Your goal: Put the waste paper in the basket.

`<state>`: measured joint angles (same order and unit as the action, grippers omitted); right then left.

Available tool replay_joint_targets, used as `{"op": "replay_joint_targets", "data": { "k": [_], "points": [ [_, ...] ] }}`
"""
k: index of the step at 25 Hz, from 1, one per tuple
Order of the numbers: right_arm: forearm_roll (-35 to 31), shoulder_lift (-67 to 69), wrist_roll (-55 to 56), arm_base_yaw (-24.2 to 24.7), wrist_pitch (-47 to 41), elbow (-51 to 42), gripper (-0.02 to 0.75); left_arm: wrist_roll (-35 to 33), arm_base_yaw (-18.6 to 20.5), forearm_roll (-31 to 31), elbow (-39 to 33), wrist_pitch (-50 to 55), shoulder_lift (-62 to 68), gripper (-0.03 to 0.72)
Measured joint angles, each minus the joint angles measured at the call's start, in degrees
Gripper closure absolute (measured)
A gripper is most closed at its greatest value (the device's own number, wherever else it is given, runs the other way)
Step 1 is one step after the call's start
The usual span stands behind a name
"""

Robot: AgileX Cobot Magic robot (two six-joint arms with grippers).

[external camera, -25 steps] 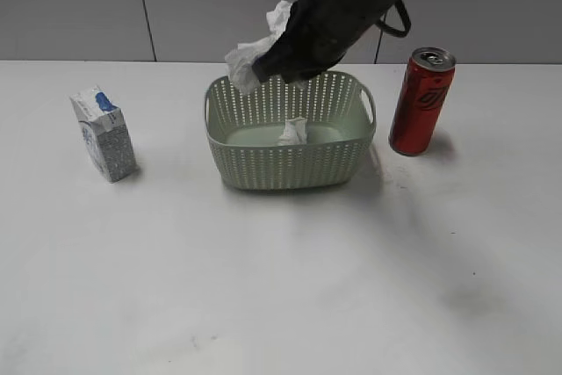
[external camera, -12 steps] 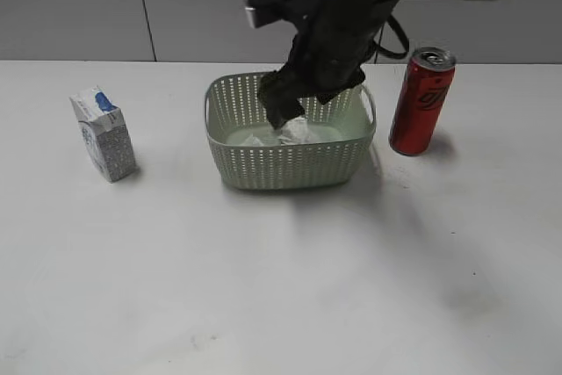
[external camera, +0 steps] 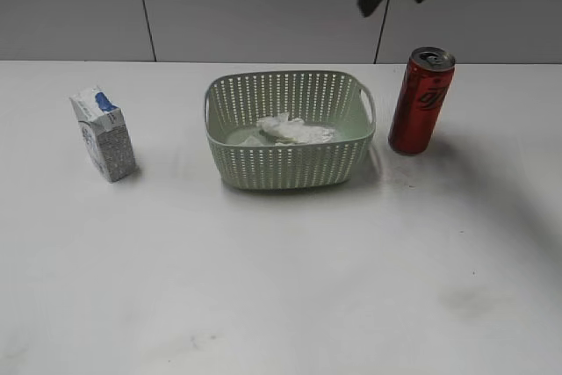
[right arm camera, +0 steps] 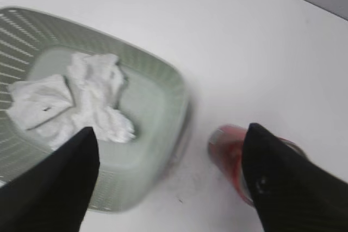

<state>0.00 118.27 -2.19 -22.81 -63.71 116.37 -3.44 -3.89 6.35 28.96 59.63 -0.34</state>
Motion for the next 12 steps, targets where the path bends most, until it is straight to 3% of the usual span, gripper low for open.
{"op": "replay_joint_targets", "data": {
  "k": [8,12],
  "points": [
    [-1.19,-1.74,0.09,14.35,-4.41,-3.11,0.145,0.0,0.0,0.0,0.0,0.0,0.0,0.134],
    [-2.59,-8.6,-1.5,16.69,-4.41,-12.68,0.146,0.0,0.0,0.0,0.0,0.0,0.0,0.134]
  ]
}}
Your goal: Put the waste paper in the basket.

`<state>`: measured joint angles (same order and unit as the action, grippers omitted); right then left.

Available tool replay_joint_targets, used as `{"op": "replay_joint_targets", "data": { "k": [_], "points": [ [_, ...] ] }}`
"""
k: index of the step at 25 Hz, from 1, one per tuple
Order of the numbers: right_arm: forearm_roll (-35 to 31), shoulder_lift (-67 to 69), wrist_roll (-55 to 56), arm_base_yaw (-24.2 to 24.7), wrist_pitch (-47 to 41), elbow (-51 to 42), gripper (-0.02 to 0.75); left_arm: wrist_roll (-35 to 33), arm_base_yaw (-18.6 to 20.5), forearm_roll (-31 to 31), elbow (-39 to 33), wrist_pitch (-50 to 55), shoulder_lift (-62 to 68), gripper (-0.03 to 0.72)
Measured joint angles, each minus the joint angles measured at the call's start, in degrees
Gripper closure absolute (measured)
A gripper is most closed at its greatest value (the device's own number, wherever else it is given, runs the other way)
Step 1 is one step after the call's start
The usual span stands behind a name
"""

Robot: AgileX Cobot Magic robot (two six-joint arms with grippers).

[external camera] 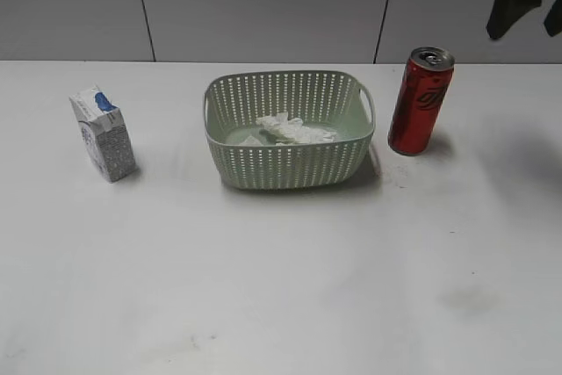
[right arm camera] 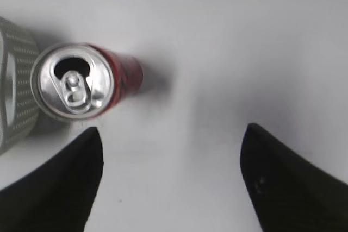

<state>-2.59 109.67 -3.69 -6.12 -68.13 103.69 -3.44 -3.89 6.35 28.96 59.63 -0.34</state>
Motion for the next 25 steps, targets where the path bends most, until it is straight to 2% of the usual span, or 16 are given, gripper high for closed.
{"op": "replay_joint_targets", "data": {
  "k": [6,16,22,25],
  "points": [
    [-0.83,-17.89,-1.53,0.0,1.65,-22.1,0.146,0.0,0.0,0.0,0.0,0.0,0.0,0.134],
    [-0.89,-48.55,-1.72,0.0,15.66,-58.34,0.146,0.0,0.0,0.0,0.0,0.0,0.0,0.134],
    [-1.13,-63.07,-1.72,0.0,18.46,-72.88,0.146,0.0,0.0,0.0,0.0,0.0,0.0,0.134],
    [-1.18,-69.59,-1.77,0.0,17.93,-77.11,0.146,0.0,0.0,0.0,0.0,-0.05,0.0,0.134]
  ]
}}
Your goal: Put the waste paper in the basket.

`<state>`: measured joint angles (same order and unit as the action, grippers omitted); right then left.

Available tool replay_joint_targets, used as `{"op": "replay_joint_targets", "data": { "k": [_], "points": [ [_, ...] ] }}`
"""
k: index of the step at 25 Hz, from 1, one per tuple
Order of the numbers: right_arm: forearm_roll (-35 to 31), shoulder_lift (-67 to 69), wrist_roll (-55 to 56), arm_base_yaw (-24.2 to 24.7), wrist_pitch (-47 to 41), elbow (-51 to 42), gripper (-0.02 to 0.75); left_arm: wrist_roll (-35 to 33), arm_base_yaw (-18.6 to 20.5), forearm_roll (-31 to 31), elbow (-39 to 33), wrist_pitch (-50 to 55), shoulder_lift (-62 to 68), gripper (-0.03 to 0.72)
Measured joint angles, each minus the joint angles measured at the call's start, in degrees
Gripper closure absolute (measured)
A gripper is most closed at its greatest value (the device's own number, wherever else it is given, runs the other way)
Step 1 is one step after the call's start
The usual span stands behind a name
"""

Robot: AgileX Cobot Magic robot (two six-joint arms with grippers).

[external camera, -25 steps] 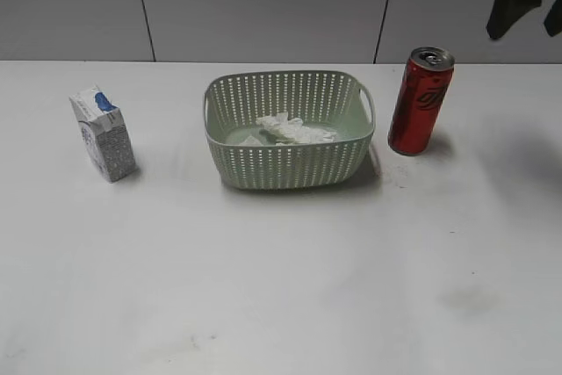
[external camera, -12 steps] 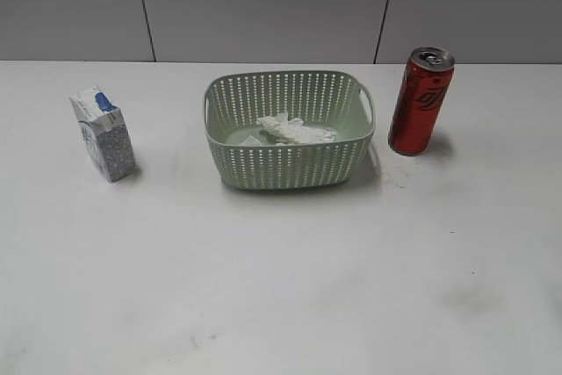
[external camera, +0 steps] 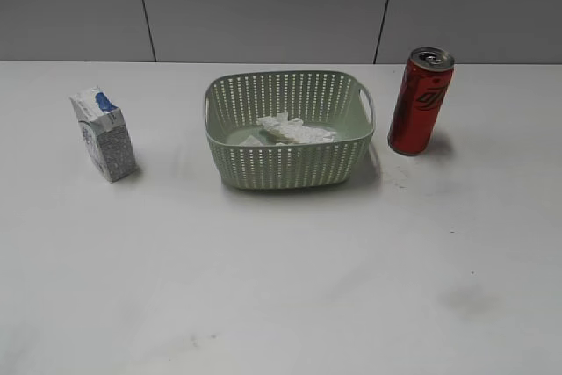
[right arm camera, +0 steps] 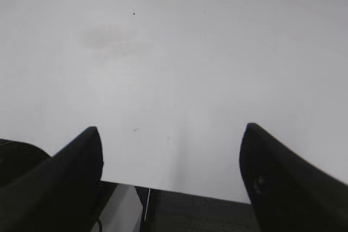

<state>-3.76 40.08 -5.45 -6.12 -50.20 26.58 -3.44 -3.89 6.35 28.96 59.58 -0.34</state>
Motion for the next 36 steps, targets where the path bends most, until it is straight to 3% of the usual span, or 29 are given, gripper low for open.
{"op": "replay_joint_targets", "data": {
  "k": [20,36],
  "points": [
    [-0.85,-38.82,0.0,0.0,-3.69,-2.18,0.146,0.0,0.0,0.0,-0.06,0.0,0.0,0.134],
    [-0.91,-40.34,0.0,0.0,-3.83,-2.24,0.148,0.0,0.0,0.0,-0.06,-0.02,0.0,0.134]
  ]
}}
